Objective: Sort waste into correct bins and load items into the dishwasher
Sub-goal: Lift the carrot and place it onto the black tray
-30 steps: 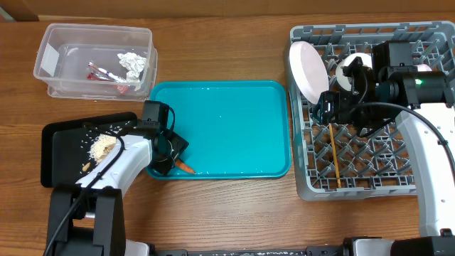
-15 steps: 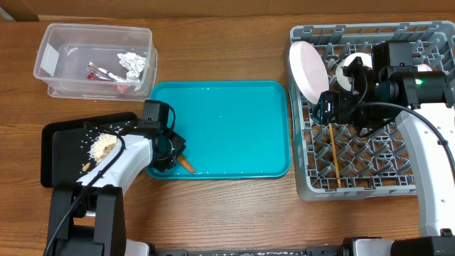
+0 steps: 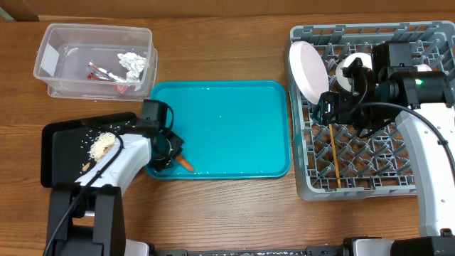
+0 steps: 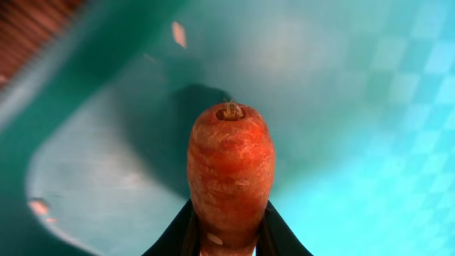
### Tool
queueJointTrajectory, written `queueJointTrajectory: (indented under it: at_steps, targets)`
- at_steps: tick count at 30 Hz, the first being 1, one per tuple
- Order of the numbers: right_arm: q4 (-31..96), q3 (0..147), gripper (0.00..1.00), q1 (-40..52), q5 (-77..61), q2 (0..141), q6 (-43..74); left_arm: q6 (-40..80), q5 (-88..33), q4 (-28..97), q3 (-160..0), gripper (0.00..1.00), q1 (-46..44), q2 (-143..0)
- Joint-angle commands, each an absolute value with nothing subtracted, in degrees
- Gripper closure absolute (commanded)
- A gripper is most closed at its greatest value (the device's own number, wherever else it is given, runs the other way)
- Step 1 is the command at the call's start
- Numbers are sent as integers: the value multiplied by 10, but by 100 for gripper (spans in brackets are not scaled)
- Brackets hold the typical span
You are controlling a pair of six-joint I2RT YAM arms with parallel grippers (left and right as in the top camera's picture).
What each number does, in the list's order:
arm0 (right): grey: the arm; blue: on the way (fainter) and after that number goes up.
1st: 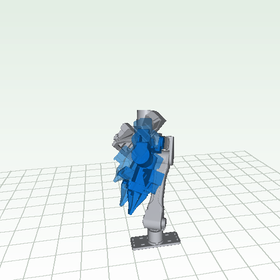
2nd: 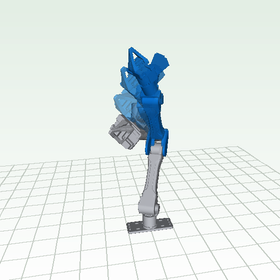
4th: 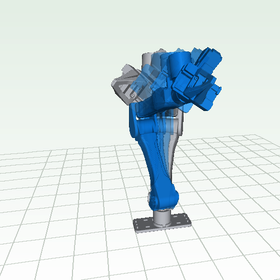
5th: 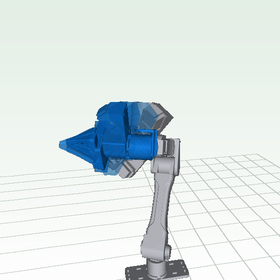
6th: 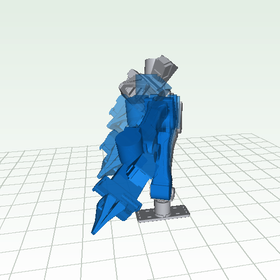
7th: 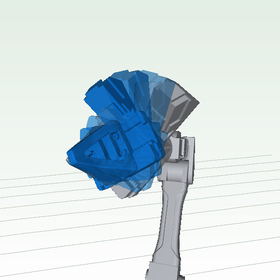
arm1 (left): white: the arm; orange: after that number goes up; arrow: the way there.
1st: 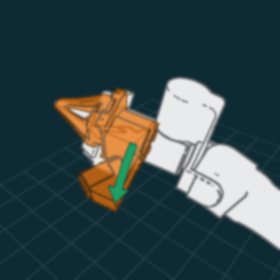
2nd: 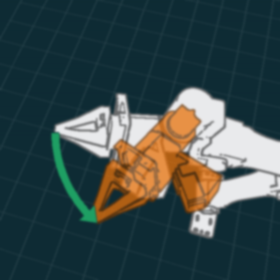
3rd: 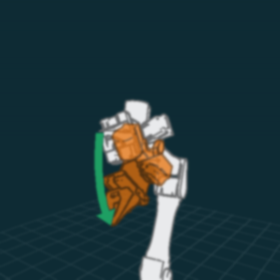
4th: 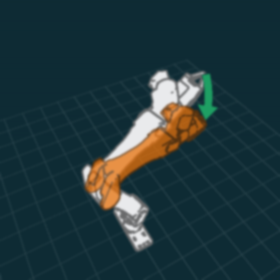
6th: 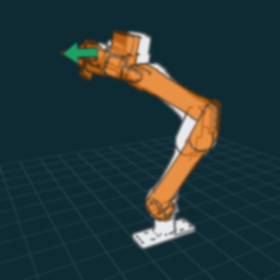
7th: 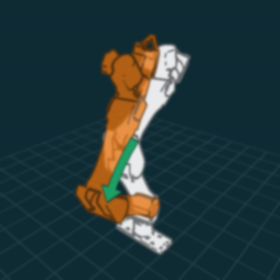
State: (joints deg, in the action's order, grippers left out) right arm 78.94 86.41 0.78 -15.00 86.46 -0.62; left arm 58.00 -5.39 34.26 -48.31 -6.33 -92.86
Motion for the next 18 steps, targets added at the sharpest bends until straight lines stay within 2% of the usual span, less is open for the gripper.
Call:
queueJointTrajectory:
  at_steps: [1, 10, 18]
  targets:
    - [788, 874, 0, 6, -150, 856, -4, 521, -36, 366, -529, 96, -32, -894]
    - [790, 874, 0, 6, -128, 856, -4, 434, 95, 478, -631, 96, 60, -832]
    - [792, 874, 0, 6, -126, 856, -4, 437, 176, 462, -630, 96, 179, -842]
